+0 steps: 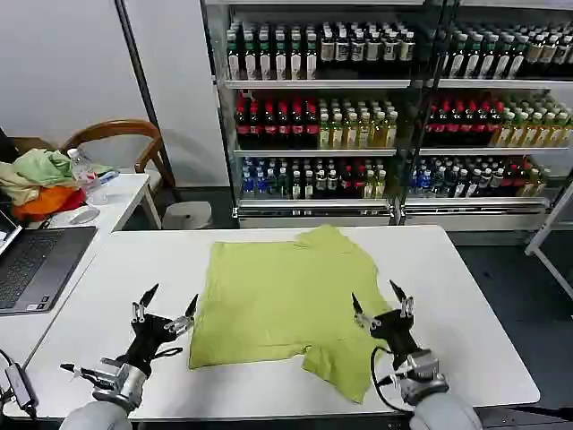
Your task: Fold and organize the clothes.
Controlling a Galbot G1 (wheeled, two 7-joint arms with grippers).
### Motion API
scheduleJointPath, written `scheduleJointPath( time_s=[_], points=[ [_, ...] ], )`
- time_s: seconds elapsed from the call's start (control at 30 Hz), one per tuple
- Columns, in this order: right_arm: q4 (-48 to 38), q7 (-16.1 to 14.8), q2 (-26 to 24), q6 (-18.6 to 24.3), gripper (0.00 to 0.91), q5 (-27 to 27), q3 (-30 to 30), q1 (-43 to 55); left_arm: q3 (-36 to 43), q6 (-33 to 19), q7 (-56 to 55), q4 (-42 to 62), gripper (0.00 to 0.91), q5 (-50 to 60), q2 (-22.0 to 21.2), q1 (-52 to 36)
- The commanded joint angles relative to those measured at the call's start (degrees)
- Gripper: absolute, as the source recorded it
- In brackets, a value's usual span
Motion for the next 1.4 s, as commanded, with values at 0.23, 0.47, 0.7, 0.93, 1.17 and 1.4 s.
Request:
scheduleJointPath(
  time_s=[0.23, 0.47, 0.7, 0.93, 1.17, 1.4],
  points=[
    [3.4, 1.8, -2.9, -0.6, 0.907, 1.9, -1.3, -11.5, 4.9, 15.5, -6.6, -5.7, 0.907, -5.0, 0.2, 4.6],
    [2.7, 4.1, -2.1, -0.5, 0.907, 3.0, -3.0, -13.3, 6.4, 15.8, -8.5, -4.9, 0.907, -5.6, -0.3, 4.6],
    [2.8, 7.6, -0.8, -1.1, 0.907, 2.3, -3.7, -14.5, 6.1, 17.3, -11.4, -3.2, 0.907, -10.9, 0.3, 3.6],
    [1.8, 8.1, -0.4, -1.0, 0.907, 2.6, -3.8, -13.9, 6.4, 17.7, -12.8, -2.7, 0.907, -9.8, 0.4, 3.9],
    [-0.1, 7.6, 0.4, 0.0, 0.907, 2.8, -5.7, -11.2, 5.8, 17.7, -13.5, -1.5, 0.907, -10.5, 0.4, 3.1],
    [-0.5, 8.2, 1.0, 0.2, 0.907, 2.9, -7.6, -10.1, 5.8, 17.7, -13.4, -1.3, 0.725, -10.9, 0.1, 3.5]
  ],
)
